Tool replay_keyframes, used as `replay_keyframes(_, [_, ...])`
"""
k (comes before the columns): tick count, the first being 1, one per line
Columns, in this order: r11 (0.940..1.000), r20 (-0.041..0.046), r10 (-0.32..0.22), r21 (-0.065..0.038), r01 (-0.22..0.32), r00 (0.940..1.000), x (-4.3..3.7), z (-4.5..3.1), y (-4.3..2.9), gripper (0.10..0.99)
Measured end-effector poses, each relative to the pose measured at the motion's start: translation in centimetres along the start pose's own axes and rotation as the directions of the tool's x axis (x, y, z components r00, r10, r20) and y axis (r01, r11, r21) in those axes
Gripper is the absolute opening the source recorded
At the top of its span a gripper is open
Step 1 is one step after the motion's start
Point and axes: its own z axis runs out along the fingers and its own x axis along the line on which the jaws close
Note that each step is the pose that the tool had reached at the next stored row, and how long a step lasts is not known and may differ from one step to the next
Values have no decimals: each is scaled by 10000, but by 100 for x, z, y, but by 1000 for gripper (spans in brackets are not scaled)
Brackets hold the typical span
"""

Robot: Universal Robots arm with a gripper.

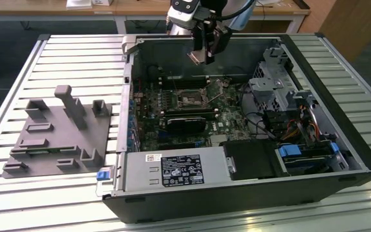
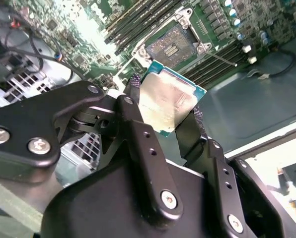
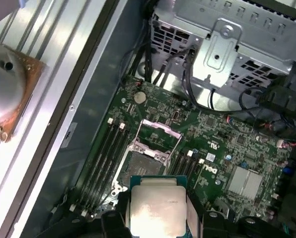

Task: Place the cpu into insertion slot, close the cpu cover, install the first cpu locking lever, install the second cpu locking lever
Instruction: 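Place the cpu into insertion slot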

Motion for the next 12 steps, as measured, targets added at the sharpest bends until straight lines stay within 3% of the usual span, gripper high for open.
replay_keyframes(6, [9941, 92, 1088, -19, -1088, 9940, 0, 21, -2, 537])
replay_keyframes(12, [9763, 179, 2165, -47, -2165, 9761, -1, 42, -3, 537])
